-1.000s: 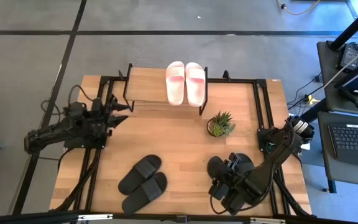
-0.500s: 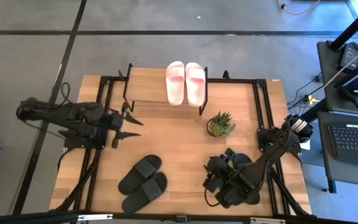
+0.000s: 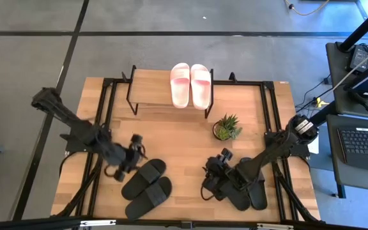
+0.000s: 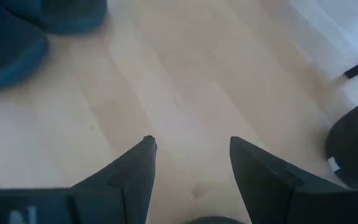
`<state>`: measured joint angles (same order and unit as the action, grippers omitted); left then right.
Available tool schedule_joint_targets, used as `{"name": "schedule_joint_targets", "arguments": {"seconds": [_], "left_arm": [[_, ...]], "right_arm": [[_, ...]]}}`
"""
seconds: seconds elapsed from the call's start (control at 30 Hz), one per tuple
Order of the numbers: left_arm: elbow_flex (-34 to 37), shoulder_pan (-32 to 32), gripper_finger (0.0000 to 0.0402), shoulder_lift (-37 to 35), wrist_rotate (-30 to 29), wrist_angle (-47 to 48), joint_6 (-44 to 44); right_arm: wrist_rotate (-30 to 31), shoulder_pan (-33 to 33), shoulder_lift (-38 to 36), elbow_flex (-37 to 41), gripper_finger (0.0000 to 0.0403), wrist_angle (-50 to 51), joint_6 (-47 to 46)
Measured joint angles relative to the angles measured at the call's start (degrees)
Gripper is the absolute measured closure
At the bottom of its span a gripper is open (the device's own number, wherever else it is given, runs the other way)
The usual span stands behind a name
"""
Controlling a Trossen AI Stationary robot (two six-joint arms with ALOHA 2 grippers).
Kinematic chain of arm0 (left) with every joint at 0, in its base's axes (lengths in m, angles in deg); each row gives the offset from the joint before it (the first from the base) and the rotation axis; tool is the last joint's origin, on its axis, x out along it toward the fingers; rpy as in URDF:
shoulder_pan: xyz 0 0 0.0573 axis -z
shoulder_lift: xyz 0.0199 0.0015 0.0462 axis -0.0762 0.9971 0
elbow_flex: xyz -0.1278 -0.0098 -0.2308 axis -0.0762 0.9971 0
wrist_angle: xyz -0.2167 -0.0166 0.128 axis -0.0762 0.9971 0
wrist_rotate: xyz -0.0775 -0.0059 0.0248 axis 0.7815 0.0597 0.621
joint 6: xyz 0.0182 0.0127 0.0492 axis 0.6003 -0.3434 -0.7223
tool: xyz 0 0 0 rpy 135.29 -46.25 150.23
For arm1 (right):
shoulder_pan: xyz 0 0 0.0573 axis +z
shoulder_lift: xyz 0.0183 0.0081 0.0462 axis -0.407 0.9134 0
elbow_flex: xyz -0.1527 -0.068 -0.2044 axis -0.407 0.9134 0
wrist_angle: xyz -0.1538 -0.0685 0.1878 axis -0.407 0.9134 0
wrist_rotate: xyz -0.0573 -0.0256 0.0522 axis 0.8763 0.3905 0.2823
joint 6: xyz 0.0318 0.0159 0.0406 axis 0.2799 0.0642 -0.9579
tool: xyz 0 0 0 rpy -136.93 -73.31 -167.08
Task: Pick and place slides into the shelf
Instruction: Put the black slide under the shelf
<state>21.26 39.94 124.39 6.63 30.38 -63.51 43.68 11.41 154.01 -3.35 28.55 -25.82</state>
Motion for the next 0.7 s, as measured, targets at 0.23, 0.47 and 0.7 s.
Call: {"name": "schedule_joint_targets", "arguments": {"seconds": [0.23, 0.47, 0.7], "left_arm": [[0.0, 7.97, 0.0212, 11.75, -6.03, 0.27, 4.47], [0.0, 11.11, 0.0212, 21.13, -10.03, 0.17, 4.34], [0.01, 11.92, 0.0212, 26.14, -13.5, 0.0, 4.28]], "right_arm": [[-0.24, -3.33, 0.0, 0.0, 0.0197, 1.23, 5.12], [-0.29, -4.42, 0.0, 0.0, 0.0197, 1.53, 7.79], [-2.22, -4.4, 0.0, 0.0, 0.0197, 3.77, 7.65]]}}
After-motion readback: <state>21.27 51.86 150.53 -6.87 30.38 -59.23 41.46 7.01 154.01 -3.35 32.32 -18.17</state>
